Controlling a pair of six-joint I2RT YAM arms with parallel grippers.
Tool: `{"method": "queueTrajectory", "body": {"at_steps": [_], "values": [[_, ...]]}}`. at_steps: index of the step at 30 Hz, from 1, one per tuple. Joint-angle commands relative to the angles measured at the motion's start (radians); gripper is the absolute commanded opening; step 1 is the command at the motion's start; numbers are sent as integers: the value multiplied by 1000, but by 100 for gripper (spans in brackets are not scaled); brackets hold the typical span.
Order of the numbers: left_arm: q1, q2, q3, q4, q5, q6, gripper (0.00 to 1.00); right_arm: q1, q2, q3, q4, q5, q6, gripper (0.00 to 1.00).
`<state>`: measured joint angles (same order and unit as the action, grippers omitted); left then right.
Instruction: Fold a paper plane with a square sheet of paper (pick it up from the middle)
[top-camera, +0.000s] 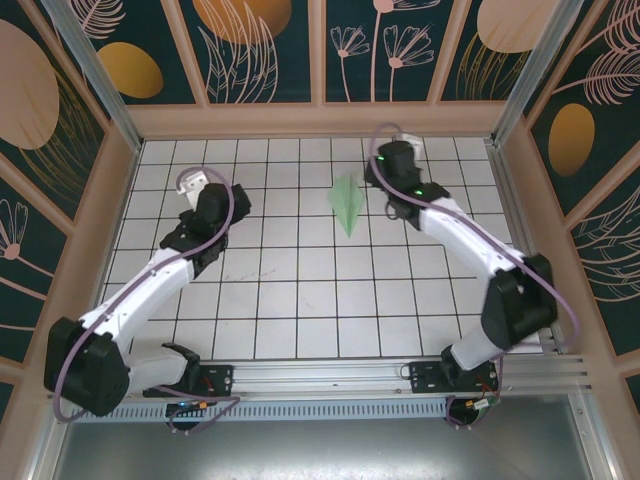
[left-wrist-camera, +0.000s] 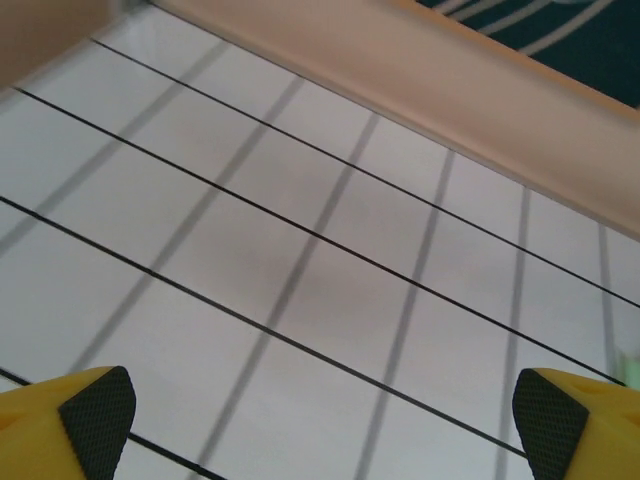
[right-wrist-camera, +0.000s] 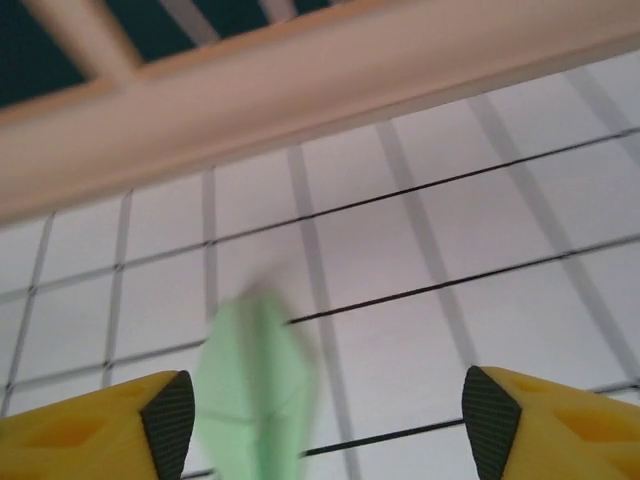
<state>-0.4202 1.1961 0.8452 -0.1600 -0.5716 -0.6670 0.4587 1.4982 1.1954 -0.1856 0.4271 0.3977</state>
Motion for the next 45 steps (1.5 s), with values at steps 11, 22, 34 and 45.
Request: {"method": "queueTrajectory", "body": {"at_steps": [11,22,34,45], "values": [[142,-160,-525,624,-259,399,99,-349,-276,-741,645,119,-147,99],[321,-10,-684,1145,165,547,98,-388,-160,-941,1156,-108,-303,99],[343,202,-645,1402,303,620,98,-450,-22,-984,1426,-292,-379,99],[374,329,-626,1473,328,593,99,-480,43,-974,1453,-361,-367,99]]}}
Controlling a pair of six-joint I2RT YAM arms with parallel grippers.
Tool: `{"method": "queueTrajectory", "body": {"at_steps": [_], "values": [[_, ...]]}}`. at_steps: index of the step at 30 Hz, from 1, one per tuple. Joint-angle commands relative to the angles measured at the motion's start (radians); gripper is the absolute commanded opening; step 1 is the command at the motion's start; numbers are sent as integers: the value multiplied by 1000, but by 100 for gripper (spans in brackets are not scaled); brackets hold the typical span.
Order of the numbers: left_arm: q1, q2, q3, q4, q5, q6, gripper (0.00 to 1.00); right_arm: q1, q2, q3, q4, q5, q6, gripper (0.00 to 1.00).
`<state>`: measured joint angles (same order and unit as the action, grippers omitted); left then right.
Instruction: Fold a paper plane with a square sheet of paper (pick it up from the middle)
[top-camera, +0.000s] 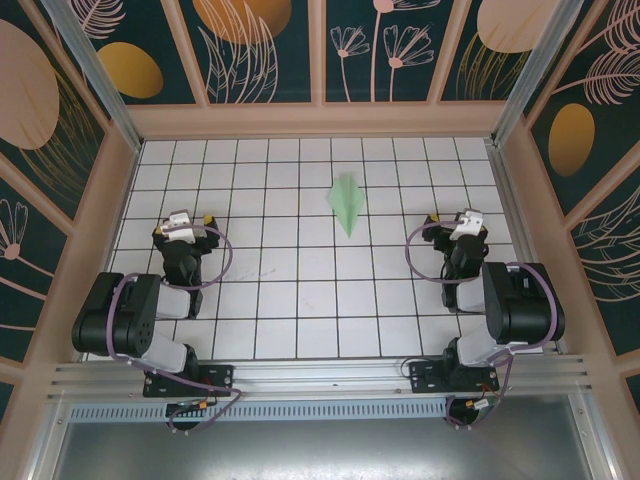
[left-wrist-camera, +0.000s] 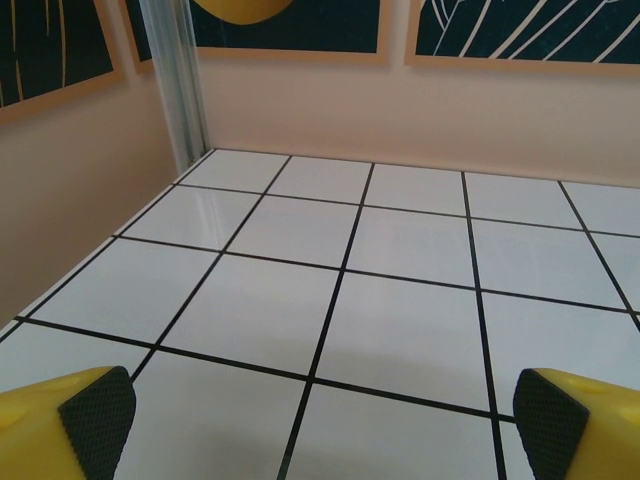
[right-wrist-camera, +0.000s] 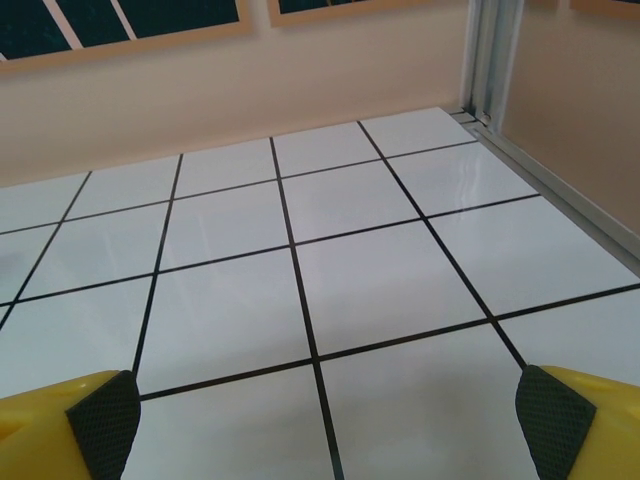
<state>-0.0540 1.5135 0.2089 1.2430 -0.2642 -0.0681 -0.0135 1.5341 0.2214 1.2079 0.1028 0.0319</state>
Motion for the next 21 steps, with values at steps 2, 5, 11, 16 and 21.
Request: {"method": "queueTrajectory", "body": {"at_steps": [2,5,11,16,21], "values": [[9,11,14,64,20,-9,99,-8,6,1,57,-37,-1,99],[11,10,5,80,18,-6,99,-8,7,1,58,-36,-1,99],[11,13,16,63,20,-7,99,-8,7,1,58,-37,-2,99],[12,19,22,56,21,-6,99,-5,7,4,56,-34,-4,99],[11,14,13,69,20,-6,99,-3,5,-7,74,-76,-26,99]]}}
